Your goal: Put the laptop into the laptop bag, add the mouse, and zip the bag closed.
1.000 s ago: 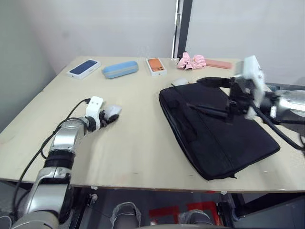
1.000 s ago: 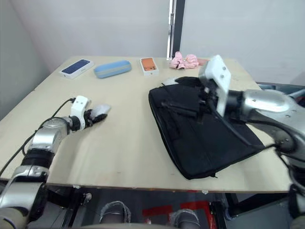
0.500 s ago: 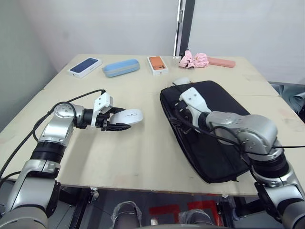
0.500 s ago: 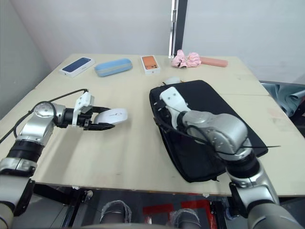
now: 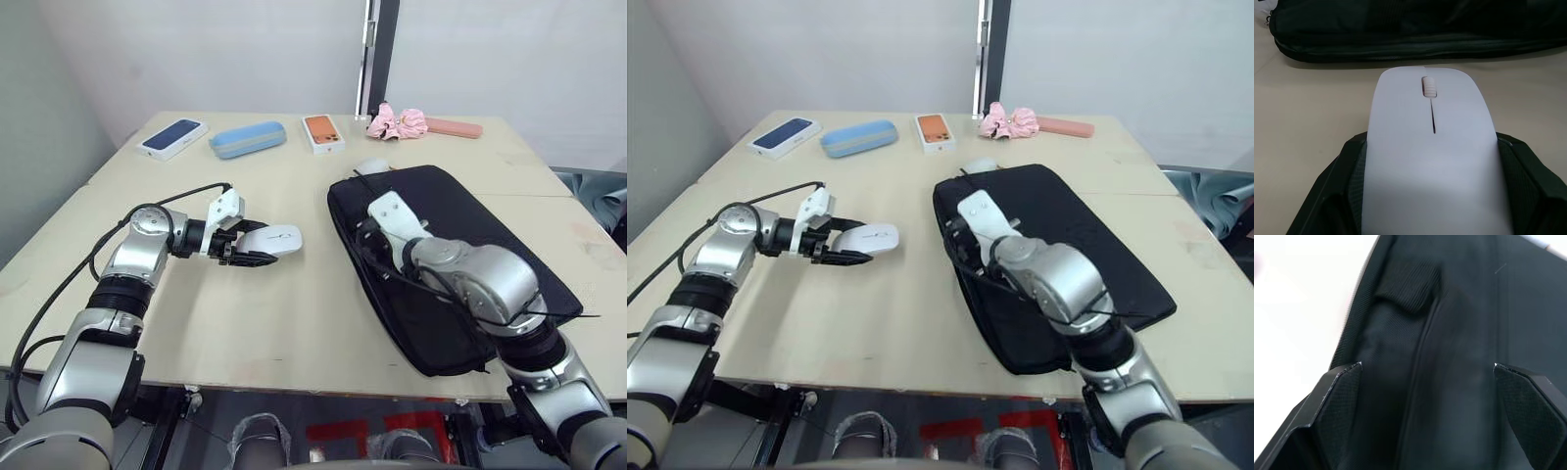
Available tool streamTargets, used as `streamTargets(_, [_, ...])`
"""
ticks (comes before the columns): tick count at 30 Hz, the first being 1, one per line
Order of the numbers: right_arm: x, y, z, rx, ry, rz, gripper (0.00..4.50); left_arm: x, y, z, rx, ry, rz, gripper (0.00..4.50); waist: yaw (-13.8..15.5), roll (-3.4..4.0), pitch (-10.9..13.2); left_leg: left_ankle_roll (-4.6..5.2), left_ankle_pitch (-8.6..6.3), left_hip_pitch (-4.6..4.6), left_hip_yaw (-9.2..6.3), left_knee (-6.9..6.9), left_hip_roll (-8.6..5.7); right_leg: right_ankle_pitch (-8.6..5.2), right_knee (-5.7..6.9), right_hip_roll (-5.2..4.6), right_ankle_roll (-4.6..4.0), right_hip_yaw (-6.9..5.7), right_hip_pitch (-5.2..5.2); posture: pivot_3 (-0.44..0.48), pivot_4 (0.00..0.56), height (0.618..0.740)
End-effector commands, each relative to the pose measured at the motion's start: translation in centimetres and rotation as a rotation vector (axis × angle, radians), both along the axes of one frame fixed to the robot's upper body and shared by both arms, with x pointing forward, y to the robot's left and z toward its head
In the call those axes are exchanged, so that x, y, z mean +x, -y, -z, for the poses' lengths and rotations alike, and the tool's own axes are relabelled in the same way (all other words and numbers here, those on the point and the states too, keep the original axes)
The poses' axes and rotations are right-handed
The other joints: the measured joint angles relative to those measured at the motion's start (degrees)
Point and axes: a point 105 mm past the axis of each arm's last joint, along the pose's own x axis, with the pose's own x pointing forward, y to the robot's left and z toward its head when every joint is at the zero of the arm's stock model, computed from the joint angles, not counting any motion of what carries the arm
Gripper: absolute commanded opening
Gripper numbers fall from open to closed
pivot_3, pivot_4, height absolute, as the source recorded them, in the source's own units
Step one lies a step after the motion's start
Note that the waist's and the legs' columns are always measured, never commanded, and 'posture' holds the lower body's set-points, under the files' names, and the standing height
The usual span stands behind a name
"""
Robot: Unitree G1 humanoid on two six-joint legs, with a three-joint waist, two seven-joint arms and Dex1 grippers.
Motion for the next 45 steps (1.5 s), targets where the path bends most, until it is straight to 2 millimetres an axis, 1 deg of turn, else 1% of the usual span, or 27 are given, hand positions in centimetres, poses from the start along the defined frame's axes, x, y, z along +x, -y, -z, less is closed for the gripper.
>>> streamTargets(1, [0.4,1.2,0.9,-0.019,-0.010,0.037,3.92,-0.1,0.6,-1.9,-0.023,0.065,0.044,2.85,0.02,-0.03,-0.02,0.00,0.00,0.03,0.00,0.01,0.00,0.00,0.00,0.00,-0.01,0.00,0.04,0.000,0.150,0.740])
streamTargets(4, [0.4,0.9,0.7,0.034,-0.010,0.032,2.97,-0.1,0.8,-2.0,-0.026,0.068,0.046,2.85,0.17,-0.03,-0.02,0.00,0.00,0.16,-0.02,0.13,0.00,-0.18,0.04,-0.02,-0.34,0.03,0.17,0.000,0.150,0.740])
streamTargets(7, [0.4,0.7,0.3,0.056,-0.001,0.018,1.98,0.0,1.1,-2.1,-0.035,0.070,0.050,2.85,0.31,-0.02,-0.02,0.00,0.00,0.41,-0.03,0.23,-0.03,-0.17,0.10,-0.06,-0.33,0.06,0.42,0.000,0.150,0.740])
streamTargets(12, [0.3,0.4,-0.2,0.047,0.013,-0.010,0.32,0.0,1.9,-2.2,-0.050,0.075,0.068,2.85,0.60,-0.02,-0.02,0.00,0.00,0.45,-0.04,0.31,-0.03,-0.12,0.19,-0.08,-0.33,0.06,0.46,0.000,0.150,0.740])
streamTargets(13, [0.3,0.4,-0.4,0.047,0.015,-0.012,0.05,0.0,2.0,-2.2,-0.052,0.077,0.067,2.85,0.65,-0.02,-0.02,0.00,0.01,0.44,-0.04,0.31,-0.03,-0.12,0.19,-0.08,-0.33,0.06,0.46,0.000,0.150,0.740])
streamTargets(18, [0.4,0.5,-2.0,0.103,0.025,0.005,0.05,0.1,2.8,-2.1,-0.055,0.081,0.084,2.85,0.60,-0.02,-0.02,0.01,0.02,0.42,-0.05,0.31,-0.03,-0.14,0.15,-0.06,-0.35,0.06,0.45,0.000,0.150,0.740])
streamTargets(20, [0.3,0.2,-3.6,0.174,0.021,-0.007,0.05,0.2,3.3,-2.0,-0.054,0.083,0.093,2.85,0.59,-0.01,-0.01,0.01,0.02,0.39,-0.05,0.30,-0.03,-0.14,0.13,-0.05,-0.35,0.04,0.44,0.000,0.150,0.740])
streamTargets(21, [0.3,0.0,-4.7,0.237,0.013,-0.017,0.05,0.2,3.7,-1.9,-0.056,0.083,0.104,2.85,0.59,-0.01,-0.01,0.01,0.02,0.37,-0.05,0.30,-0.03,-0.14,0.13,-0.05,-0.35,0.05,0.42,0.000,0.150,0.740])
streamTargets(23, [0.2,-0.3,-5.8,0.306,0.004,-0.030,0.05,0.2,4.1,-1.9,-0.057,0.081,0.115,2.85,0.51,-0.01,-0.01,0.02,0.02,0.37,-0.05,0.31,-0.03,-0.14,0.16,-0.05,-0.36,0.06,0.40,0.000,0.150,0.740])
streamTargets(24, [0.4,-0.4,-6.8,0.349,0.021,-0.038,0.05,0.1,4.4,-1.8,-0.060,0.082,0.125,2.85,0.51,-0.01,-0.01,0.02,0.02,0.38,-0.05,0.31,-0.03,-0.14,0.18,-0.05,-0.36,0.06,0.40,0.000,0.150,0.740])
streamTargets(25, [0.5,-0.6,-8.6,0.412,0.053,-0.072,0.05,0.1,4.9,-1.8,-0.065,0.082,0.136,2.85,0.49,-0.01,-0.01,0.02,0.02,0.39,-0.06,0.31,-0.02,-0.14,0.18,-0.04,-0.36,0.05,0.40,0.000,0.150,0.740])
streamTargets(26, [0.5,-0.8,-10.0,0.458,0.076,-0.098,0.05,0.1,5.2,-1.7,-0.069,0.081,0.143,2.85,0.48,0.00,-0.01,0.02,0.02,0.39,-0.05,0.30,-0.02,-0.15,0.19,-0.04,-0.37,0.06,0.40,0.000,0.150,0.740])
streamTargets(28, [0.7,-0.2,-12.6,0.501,0.129,-0.126,0.05,0.2,6.0,-1.8,-0.081,0.080,0.158,2.85,0.36,0.02,0.00,0.02,0.03,0.36,-0.02,0.30,-0.02,-0.15,0.19,-0.03,-0.37,0.09,0.34,0.000,0.150,0.740])
streamTargets(31, [0.5,0.4,-14.8,0.528,0.167,-0.165,0.05,0.3,7.0,-1.7,-0.087,0.080,0.174,2.85,0.43,0.02,0.00,0.03,0.03,0.32,-0.03,0.27,-0.02,-0.15,0.18,-0.02,-0.38,0.07,0.31,0.000,0.150,0.740])
streamTargets(33, [0.4,0.5,-16.2,0.565,0.186,-0.192,0.05,0.8,7.9,-1.8,-0.099,0.088,0.167,2.85,0.50,0.02,0.01,0.03,0.03,0.31,-0.03,0.20,-0.01,-0.14,0.16,0.00,-0.36,0.04,0.30,0.000,0.150,0.740])
streamTargets(34, [0.3,0.5,-16.7,0.574,0.192,-0.210,0.05,1.2,8.5,-2.0,-0.114,0.098,0.159,2.85,0.49,0.03,0.01,0.04,0.03,0.30,-0.03,0.18,-0.01,-0.14,0.16,0.00,-0.35,0.03,0.28,0.000,0.150,0.740])
streamTargets(36, [0.1,0.2,-16.9,0.585,0.188,-0.232,0.05,1.8,9.6,-2.4,-0.146,0.110,0.146,2.85,0.50,0.03,0.01,0.05,0.05,0.26,-0.03,0.17,-0.01,-0.12,0.16,0.00,-0.32,0.03,0.24,0.000,0.150,0.740])
streamTargets(38, [0.0,0.0,-16.4,0.569,0.171,-0.239,0.05,2.3,10.7,-2.3,-0.152,0.114,0.142,2.85,0.54,0.02,0.01,0.07,0.05,0.19,-0.04,0.16,-0.01,-0.07,0.14,0.01,-0.24,0.01,0.21,0.000,0.150,0.740])
streamTargets(41, [-0.1,-0.2,-15.9,0.555,0.153,-0.243,0.05,2.9,11.6,-1.8,-0.132,0.133,0.128,2.85,0.73,0.02,0.01,0.11,0.07,0.12,-0.06,0.16,-0.01,-0.06,0.12,0.00,-0.22,-0.03,0.19,0.000,0.150,0.740])
streamTargets(45, [0.0,0.0,-15.5,0.567,0.150,-0.217,0.05,3.8,14.3,-1.7,-0.153,0.149,0.097,2.85,1.66,0.02,0.01,0.13,0.08,0.07,-0.08,0.21,-0.02,-0.06,0.12,-0.02,-0.23,-0.05,0.19,0.000,0.150,0.740])
